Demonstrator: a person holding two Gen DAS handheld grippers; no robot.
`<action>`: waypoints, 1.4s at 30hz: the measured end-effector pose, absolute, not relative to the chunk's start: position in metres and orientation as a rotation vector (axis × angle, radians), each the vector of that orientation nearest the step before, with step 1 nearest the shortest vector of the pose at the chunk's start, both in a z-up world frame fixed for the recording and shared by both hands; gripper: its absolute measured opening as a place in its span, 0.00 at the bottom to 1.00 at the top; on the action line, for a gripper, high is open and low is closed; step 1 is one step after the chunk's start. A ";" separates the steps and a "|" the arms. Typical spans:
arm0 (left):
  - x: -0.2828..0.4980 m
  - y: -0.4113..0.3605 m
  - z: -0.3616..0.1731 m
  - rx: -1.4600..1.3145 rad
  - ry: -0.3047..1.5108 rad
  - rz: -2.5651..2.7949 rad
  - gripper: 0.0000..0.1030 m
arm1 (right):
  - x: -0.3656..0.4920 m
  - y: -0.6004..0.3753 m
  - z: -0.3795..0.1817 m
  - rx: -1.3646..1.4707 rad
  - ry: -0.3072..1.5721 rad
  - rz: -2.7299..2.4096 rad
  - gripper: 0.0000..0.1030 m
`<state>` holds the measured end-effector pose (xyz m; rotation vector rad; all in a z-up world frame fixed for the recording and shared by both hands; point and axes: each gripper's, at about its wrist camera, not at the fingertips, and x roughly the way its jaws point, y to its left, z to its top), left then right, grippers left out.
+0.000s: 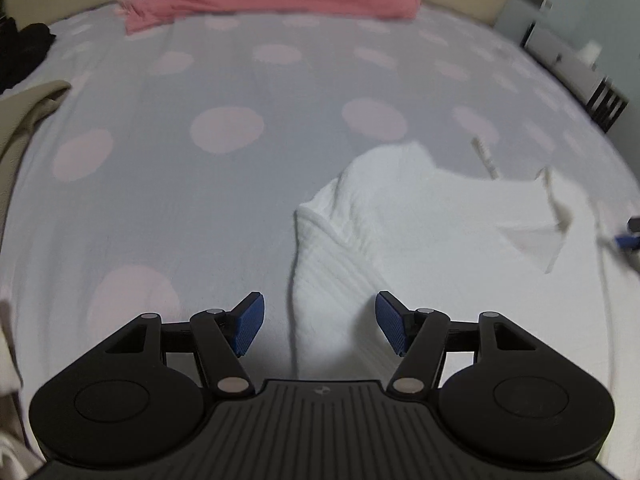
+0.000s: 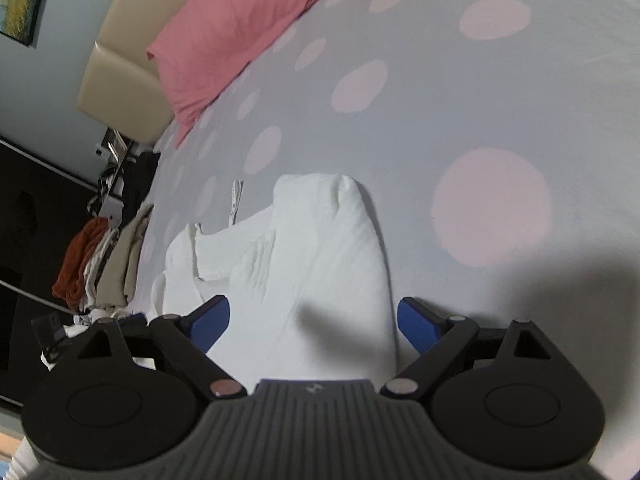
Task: Fold clothes
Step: 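Open and move both grippers back over the folded garment, then grasp the garment end with the left gripper while the right grasps beside it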
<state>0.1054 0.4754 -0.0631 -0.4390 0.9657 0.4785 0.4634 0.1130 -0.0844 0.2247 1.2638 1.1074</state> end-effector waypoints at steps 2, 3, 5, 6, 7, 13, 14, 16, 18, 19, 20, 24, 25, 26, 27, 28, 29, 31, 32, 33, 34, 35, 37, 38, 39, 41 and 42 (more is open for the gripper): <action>0.111 0.481 -0.068 -0.457 0.982 0.467 0.58 | 0.469 0.127 -0.089 0.209 1.278 1.126 0.91; 0.113 0.483 -0.068 -0.458 0.977 0.462 0.58 | 0.470 0.133 -0.089 0.214 1.286 1.140 0.91; 0.116 0.487 -0.067 -0.472 0.969 0.454 0.58 | 0.473 0.143 -0.091 0.212 1.299 1.159 0.92; 0.118 0.489 -0.067 -0.486 0.968 0.448 0.58 | 0.474 0.147 -0.092 0.204 1.306 1.167 0.92; 0.120 0.492 -0.067 -0.499 0.967 0.442 0.58 | 0.475 0.150 -0.092 0.196 1.311 1.175 0.92; 0.141 0.501 -0.064 -0.534 0.945 0.417 0.58 | 0.483 0.156 -0.094 0.214 1.323 1.220 0.93; 0.145 0.503 -0.064 -0.542 0.942 0.407 0.58 | 0.486 0.157 -0.094 0.236 1.322 1.225 0.93; 0.152 0.504 -0.066 -0.549 0.938 0.407 0.58 | 0.490 0.159 -0.096 0.270 1.317 1.232 0.92; 0.157 0.507 -0.068 -0.572 0.927 0.407 0.58 | 0.491 0.165 -0.097 0.268 1.322 1.245 0.92; 0.158 0.508 -0.069 -0.581 0.918 0.403 0.58 | 0.492 0.168 -0.097 0.263 1.325 1.252 0.92; 0.160 0.510 -0.070 -0.588 0.910 0.399 0.54 | 0.492 0.171 -0.096 0.255 1.327 1.259 0.92; 0.165 0.512 -0.072 -0.572 0.904 0.416 0.35 | 0.492 0.181 -0.091 0.174 1.322 1.228 0.80; 0.167 0.511 -0.073 -0.564 0.906 0.423 0.27 | 0.492 0.182 -0.090 0.160 1.320 1.210 0.72; 0.169 0.511 -0.072 -0.559 0.909 0.425 0.24 | 0.493 0.182 -0.090 0.151 1.320 1.189 0.68; 0.170 0.511 -0.072 -0.560 0.910 0.420 0.17 | 0.493 0.182 -0.089 0.142 1.319 1.168 0.58; 0.170 0.510 -0.071 -0.560 0.910 0.418 0.09 | 0.493 0.182 -0.088 0.127 1.316 1.148 0.48; 0.171 0.509 -0.071 -0.558 0.909 0.418 0.08 | 0.493 0.181 -0.087 0.112 1.312 1.135 0.42; 0.172 0.503 -0.068 -0.530 0.904 0.423 0.07 | 0.493 0.179 -0.087 0.085 1.305 1.115 0.15; 0.172 0.500 -0.066 -0.509 0.901 0.427 0.06 | 0.492 0.178 -0.086 0.077 1.302 1.106 0.11; 0.172 0.497 -0.063 -0.495 0.891 0.426 0.06 | 0.492 0.177 -0.086 0.071 1.298 1.097 0.09; 0.171 0.495 -0.060 -0.482 0.882 0.426 0.06 | 0.491 0.175 -0.085 0.075 1.297 1.094 0.08; 0.170 0.494 -0.056 -0.481 0.868 0.426 0.06 | 0.490 0.174 -0.083 0.083 1.284 1.094 0.07; 0.166 0.492 -0.047 -0.492 0.843 0.423 0.06 | 0.486 0.170 -0.075 0.115 1.251 1.098 0.07; 0.165 0.492 -0.043 -0.495 0.832 0.425 0.06 | 0.483 0.169 -0.070 0.135 1.240 1.109 0.07; 0.163 0.491 -0.039 -0.498 0.822 0.426 0.06 | 0.481 0.167 -0.066 0.153 1.231 1.119 0.07; 0.157 0.487 -0.030 -0.503 0.797 0.423 0.06 | 0.475 0.165 -0.055 0.163 1.208 1.127 0.07; 0.154 0.485 -0.024 -0.504 0.782 0.417 0.06 | 0.471 0.164 -0.050 0.172 1.199 1.132 0.07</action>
